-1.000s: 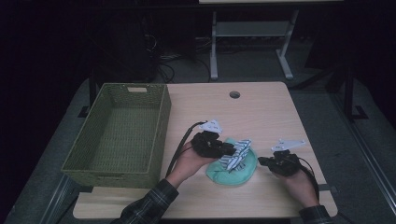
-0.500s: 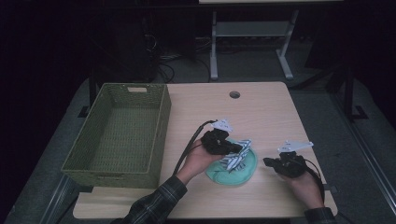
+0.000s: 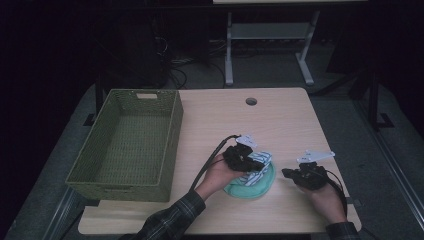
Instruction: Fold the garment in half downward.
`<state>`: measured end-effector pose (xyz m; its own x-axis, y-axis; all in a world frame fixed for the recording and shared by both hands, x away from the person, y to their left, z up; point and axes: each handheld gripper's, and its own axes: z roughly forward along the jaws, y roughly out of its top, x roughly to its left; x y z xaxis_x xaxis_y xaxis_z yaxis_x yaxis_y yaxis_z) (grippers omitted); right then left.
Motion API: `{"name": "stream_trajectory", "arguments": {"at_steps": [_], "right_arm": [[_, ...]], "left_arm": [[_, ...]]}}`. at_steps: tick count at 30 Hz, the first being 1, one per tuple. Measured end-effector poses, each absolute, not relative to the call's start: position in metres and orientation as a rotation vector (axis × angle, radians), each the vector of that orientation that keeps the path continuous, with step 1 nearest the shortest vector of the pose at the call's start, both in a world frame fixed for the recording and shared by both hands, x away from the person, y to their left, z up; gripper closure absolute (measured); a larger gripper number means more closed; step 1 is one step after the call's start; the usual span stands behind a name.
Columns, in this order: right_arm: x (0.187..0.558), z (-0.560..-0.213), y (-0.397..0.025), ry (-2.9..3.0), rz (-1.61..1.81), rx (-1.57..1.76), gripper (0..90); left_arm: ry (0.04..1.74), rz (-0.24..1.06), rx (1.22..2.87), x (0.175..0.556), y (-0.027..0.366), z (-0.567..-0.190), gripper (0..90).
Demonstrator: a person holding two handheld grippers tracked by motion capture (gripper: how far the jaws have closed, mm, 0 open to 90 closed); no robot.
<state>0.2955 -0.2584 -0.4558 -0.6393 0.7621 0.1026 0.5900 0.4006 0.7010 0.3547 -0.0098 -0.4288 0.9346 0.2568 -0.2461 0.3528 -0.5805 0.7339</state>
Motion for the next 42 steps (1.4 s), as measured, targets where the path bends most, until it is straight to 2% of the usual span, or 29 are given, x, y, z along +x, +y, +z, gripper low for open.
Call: {"name": "stream_trajectory", "arguments": {"at_steps": [15,30,42], "right_arm": [[0.296,-0.454,-0.262,2.402,1.083,1.207,89.9],[0.307,-0.439,-0.252,2.429,1.180,1.148,90.0],[0.326,-0.427,-0.218,2.455,1.251,1.028,90.0]], "left_arm": [[0.392,-0.185,2.309,0.344,-0.035,-0.457,89.5],[0.428,-0.139,2.259,0.349,-0.001,-0.428,89.4],[0.476,-0.097,2.234,0.344,0.032,-0.419,89.4]]}}
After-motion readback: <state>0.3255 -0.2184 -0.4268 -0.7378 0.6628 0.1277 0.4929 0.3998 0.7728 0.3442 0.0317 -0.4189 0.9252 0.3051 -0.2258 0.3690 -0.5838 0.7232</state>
